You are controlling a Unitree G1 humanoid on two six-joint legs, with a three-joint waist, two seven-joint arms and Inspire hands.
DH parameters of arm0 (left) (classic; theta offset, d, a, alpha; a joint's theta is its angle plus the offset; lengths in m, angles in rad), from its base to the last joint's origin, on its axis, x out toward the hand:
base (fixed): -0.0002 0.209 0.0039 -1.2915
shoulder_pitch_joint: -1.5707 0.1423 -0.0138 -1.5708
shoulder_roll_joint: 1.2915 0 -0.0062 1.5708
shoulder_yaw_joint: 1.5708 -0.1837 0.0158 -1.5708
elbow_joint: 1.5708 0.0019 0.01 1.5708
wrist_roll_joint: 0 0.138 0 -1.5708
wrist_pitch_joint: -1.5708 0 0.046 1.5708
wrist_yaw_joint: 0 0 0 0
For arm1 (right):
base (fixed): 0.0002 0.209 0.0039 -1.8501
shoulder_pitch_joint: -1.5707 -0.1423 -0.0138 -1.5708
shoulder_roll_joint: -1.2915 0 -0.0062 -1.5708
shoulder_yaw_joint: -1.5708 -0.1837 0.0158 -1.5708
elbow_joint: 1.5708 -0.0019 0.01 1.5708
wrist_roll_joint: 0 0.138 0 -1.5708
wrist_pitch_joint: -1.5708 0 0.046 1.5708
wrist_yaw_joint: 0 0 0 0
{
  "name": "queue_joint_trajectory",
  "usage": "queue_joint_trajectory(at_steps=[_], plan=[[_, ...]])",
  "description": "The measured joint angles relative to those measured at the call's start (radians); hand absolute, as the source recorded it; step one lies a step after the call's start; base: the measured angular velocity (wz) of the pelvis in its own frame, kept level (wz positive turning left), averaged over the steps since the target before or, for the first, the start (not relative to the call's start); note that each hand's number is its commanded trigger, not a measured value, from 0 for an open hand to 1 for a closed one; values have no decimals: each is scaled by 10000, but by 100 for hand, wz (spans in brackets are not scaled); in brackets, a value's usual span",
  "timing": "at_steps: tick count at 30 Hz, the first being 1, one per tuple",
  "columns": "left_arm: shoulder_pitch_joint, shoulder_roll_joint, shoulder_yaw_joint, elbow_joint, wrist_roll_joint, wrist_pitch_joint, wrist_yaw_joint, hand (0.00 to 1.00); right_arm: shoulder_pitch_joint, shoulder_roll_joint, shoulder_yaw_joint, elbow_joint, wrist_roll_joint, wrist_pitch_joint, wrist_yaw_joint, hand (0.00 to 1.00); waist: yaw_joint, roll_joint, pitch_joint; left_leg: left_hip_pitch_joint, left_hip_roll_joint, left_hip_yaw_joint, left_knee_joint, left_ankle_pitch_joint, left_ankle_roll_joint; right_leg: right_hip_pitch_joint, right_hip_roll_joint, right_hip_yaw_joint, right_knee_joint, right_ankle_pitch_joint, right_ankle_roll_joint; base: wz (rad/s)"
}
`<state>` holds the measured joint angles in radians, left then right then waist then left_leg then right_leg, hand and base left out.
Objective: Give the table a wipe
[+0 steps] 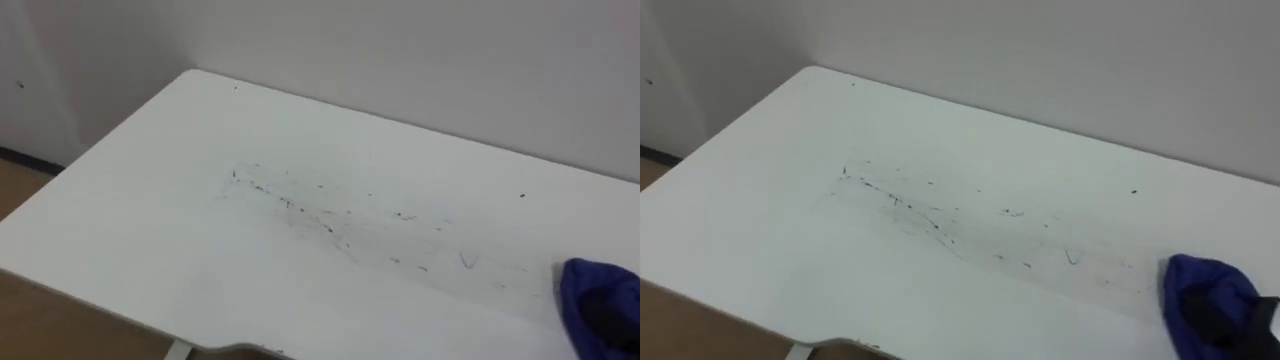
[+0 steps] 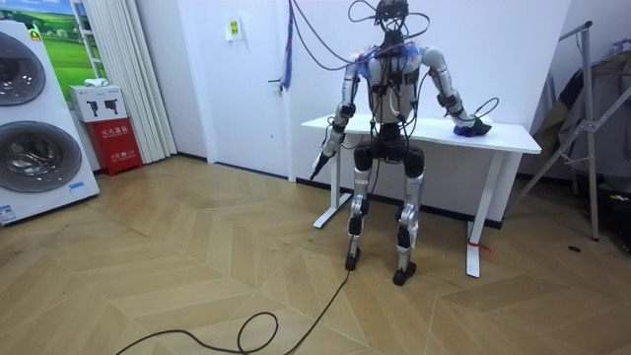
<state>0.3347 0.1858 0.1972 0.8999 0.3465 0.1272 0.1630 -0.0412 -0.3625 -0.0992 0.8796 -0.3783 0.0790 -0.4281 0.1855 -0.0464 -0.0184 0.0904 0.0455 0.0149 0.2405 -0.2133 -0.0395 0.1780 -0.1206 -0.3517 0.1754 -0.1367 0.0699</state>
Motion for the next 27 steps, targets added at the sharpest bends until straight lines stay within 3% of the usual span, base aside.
queue_joint_trajectory(at_steps=[1, 3, 4, 6, 9, 13, 14, 15, 18, 20, 23, 25, 27], plan=[[37, -56, -70, 51, -3, 50, 0, 0, -314, 132, 194, -114, -35, 232, 169, 100, 102, 45, 6, -25, 6, -50, -8, 0, 0, -107, 37, -8, 16, 41, -48, -80], [18, -194, -180, 47, -19, 275, -102, 0, -1534, 679, 1640, -936, -622, 910, 1012, 100, 562, 153, 57, -137, 6, -380, -39, 6, -1, -572, 162, -132, 201, 143, -209, -67], [49, -192, -185, 43, -33, 307, -163, 0, -1842, 880, 2004, -1199, -891, 980, 1260, 100, 692, 160, 74, -179, 10, -472, -39, 9, -6, -661, 197, -109, 229, 128, -251, -33], [-26, -191, -480, 3, -33, 410, -251, 0, -3058, 1360, 3346, -1933, -1657, 798, 2024, 100, 870, 166, 166, -446, 0, -745, -82, 164, -38, -904, 235, -163, 294, 27, -349, 22], [14, -129, -538, -4, -29, 609, -306, 0, -4012, 1648, 3629, -2010, -1968, 504, 2463, 100, 1443, 114, 204, -435, -129, -1154, -390, 402, 15, -852, 225, -232, 98, -32, -316, 48], [683, -142, -542, -89, -319, 814, -305, 0, -3283, 1682, 3800, -1574, -2407, 270, 2341, 100, 1518, 31, 225, -180, -284, -1385, -468, 402, 103, -358, 133, -356, -90, -141, -142, 43], [745, -144, -524, -78, -328, 830, -295, 0, -2644, 1672, 3759, -1077, -2472, 139, 2137, 100, 1449, 6, 231, -118, -294, -1403, -471, 385, 130, -228, 127, -358, -90, -146, -134, 46], [803, -185, -485, -72, -327, 829, -287, 0, -1852, 1681, 3332, -1273, -2231, -551, 1380, 100, 1133, 16, 232, -74, -347, -1393, -472, 368, 156, -88, 73, -381, -88, -170, -95, 50], [869, -177, -295, -125, -305, 605, -167, 0, -689, 1395, 2687, -1251, -2160, -1332, -61, 100, 552, 49, 216, 165, -426, -1076, -573, 299, 241, 160, -27, -311, -184, -272, 68, 6], [751, -155, 24, -163, -303, 464, -128, 0, 43, 1205, 2016, -1249, -2047, -1621, -920, 100, 213, 51, 205, 208, -431, -904, -616, 257, 262, 179, -35, -259, -258, -275, 76, -29], [644, -178, 406, -311, -281, 315, 49, 0, 1286, 788, 740, -1156, -1334, -1863, -1991, 100, -463, 144, 60, 234, -416, -671, -554, 93, 293, 184, -36, 39, -250, -289, 104, -25], [610, -100, 486, -452, -286, 71, 195, 0, 1953, 523, -40, -990, -811, -1975, -2225, 100, -815, 152, 35, 234, -389, -558, -486, 27, 286, 151, -32, 91, -237, -292, 110, -23], [594, -54, 693, -458, -278, -317, 273, 0, 2613, -18, -1190, -545, 33, -2010, -2174, 100, -1243, 132, 0, 210, -339, -406, -300, -89, 293, 94, -30, 194, -118, -301, 125, -19]])
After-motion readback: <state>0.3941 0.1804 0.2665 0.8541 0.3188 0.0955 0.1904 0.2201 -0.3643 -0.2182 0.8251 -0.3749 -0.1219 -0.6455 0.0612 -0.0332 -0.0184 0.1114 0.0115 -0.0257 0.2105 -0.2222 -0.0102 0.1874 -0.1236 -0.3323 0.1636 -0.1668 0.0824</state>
